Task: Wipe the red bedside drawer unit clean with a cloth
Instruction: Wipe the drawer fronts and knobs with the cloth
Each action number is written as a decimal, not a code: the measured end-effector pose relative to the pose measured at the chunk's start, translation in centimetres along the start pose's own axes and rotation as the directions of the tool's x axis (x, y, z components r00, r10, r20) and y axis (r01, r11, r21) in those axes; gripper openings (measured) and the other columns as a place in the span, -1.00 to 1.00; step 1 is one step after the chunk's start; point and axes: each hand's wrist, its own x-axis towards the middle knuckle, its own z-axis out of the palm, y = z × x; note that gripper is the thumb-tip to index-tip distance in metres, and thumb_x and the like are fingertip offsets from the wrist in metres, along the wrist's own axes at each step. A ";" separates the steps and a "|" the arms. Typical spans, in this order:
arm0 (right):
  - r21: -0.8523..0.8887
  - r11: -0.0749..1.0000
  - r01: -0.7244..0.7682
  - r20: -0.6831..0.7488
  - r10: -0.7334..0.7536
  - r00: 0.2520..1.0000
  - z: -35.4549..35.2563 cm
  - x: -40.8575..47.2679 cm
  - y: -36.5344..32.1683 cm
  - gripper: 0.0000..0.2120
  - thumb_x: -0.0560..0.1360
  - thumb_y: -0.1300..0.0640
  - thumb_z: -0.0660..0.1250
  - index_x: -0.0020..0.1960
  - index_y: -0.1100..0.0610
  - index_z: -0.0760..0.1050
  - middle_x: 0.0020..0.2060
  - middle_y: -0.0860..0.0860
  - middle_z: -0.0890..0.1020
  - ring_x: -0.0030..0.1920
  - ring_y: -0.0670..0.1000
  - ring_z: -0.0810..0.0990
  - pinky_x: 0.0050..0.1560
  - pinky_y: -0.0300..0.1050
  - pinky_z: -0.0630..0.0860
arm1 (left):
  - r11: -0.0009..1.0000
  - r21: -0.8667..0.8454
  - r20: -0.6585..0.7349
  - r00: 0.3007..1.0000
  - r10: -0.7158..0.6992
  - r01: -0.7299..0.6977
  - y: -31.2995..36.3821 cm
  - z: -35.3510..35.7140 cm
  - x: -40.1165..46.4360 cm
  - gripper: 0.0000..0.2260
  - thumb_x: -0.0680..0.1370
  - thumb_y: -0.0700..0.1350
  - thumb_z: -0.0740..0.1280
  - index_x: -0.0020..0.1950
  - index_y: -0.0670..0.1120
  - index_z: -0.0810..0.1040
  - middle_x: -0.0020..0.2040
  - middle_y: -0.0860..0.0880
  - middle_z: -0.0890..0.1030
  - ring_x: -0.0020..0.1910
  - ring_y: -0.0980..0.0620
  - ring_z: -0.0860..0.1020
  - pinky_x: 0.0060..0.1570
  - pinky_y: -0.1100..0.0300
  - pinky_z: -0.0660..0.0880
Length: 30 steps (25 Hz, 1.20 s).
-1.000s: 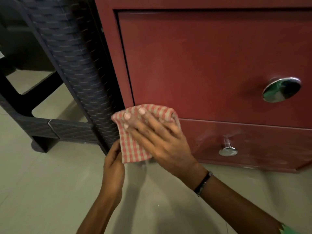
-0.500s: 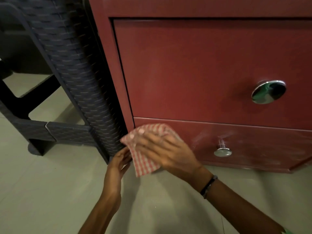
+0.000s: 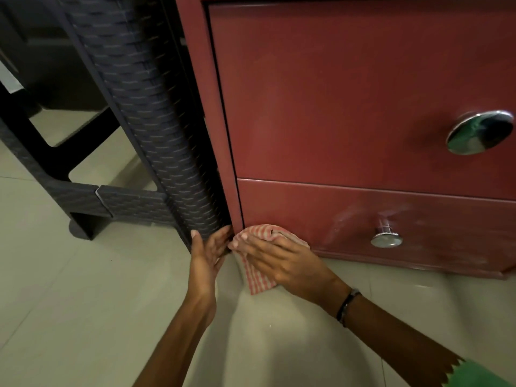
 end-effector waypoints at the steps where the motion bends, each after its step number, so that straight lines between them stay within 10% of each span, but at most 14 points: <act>1: -0.003 1.000 0.016 0.031 -0.016 0.999 0.3 -0.3 -0.2 -0.55 0.61 0.20 0.06 0.49 0.22 0.19 0.50 0.06 0.26 0.51 0.05 0.21 0.41 -0.04 0.12 | 1.000 0.030 0.001 1.000 0.005 -0.005 0.0 0.2 -0.1 -0.41 0.64 0.21 -0.22 0.40 -0.02 0.42 0.31 0.02 0.50 0.33 0.09 0.42 0.38 0.19 0.20; 12: -0.121 0.992 0.043 0.211 -0.017 0.977 -3.1 -9.5 4.2 -0.49 0.47 0.22 0.05 0.41 0.23 0.34 0.41 0.10 0.41 0.45 0.07 0.21 0.48 0.03 -0.12 | 0.999 0.037 -0.003 1.000 -0.008 0.009 -0.2 1.1 -1.1 -0.37 0.63 0.23 -0.24 0.45 -0.02 0.39 0.40 0.02 0.47 0.42 0.06 0.39 0.51 0.04 0.16; 21: -0.071 0.996 0.056 0.145 -0.045 0.988 -1.1 1.0 0.3 -0.47 0.52 0.08 0.28 0.45 0.18 0.29 0.45 0.06 0.36 0.49 0.05 0.25 0.46 -0.03 -0.06 | 0.999 0.023 0.005 0.999 0.032 -0.032 -0.5 1.9 -1.5 -0.43 0.65 0.19 -0.20 0.47 -0.03 0.34 0.32 0.07 0.46 0.33 0.13 0.39 0.40 0.14 0.22; 30: -0.076 0.993 -0.095 0.129 0.104 0.986 -3.1 -12.5 4.4 -0.59 0.59 0.19 0.06 0.43 0.18 0.30 0.47 0.03 0.30 0.52 0.10 0.09 0.51 0.01 -0.09 | 0.993 0.091 -0.010 0.998 0.070 -0.069 0.0 2.0 -1.9 -0.42 0.65 0.20 -0.19 0.51 -0.05 0.30 0.47 -0.02 0.39 0.47 0.04 0.34 0.51 0.03 0.17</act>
